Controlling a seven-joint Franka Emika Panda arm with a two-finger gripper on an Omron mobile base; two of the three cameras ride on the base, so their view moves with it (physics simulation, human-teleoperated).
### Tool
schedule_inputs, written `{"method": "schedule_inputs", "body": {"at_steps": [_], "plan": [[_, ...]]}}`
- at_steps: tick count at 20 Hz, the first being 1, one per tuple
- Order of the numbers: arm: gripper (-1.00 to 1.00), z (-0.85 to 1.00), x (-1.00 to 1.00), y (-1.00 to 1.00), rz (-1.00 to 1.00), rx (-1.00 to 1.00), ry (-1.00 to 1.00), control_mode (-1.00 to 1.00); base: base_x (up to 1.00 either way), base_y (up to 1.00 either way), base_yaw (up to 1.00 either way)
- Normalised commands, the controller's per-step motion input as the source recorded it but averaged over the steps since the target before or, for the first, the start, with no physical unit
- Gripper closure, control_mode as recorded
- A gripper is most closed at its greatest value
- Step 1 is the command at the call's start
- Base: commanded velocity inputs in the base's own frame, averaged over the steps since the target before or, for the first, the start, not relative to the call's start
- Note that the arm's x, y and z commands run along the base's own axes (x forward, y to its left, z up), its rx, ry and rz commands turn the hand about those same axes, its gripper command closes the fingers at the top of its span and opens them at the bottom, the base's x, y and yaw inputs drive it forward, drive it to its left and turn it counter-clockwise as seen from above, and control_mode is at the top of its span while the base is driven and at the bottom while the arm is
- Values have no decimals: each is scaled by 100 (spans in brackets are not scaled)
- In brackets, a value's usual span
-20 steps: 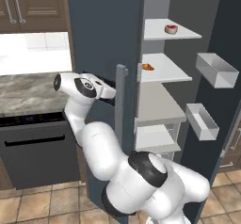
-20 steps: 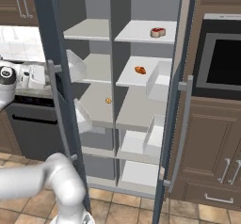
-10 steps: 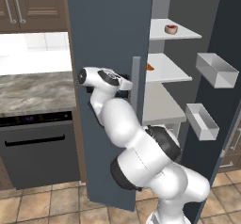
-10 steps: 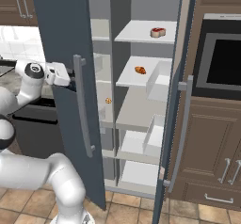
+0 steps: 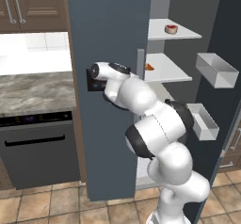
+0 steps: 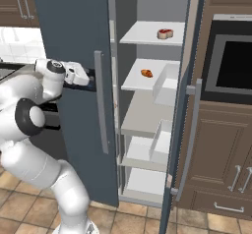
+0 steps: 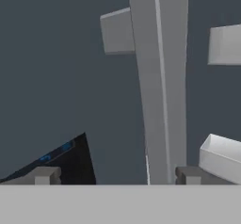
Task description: Pick up the frozen steak from the freezer, place it on any shelf in the fridge, and close the fridge and freezer doors when done.
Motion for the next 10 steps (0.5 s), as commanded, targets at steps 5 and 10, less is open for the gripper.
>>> {"method": "schedule_inputs", "body": {"at_steps": [5,10], "plan": [[-100,0,58,-31,0,0,0,-100,0,0,0],[-100,0,56,-9,0,0,0,-100,0,0,0]]}}
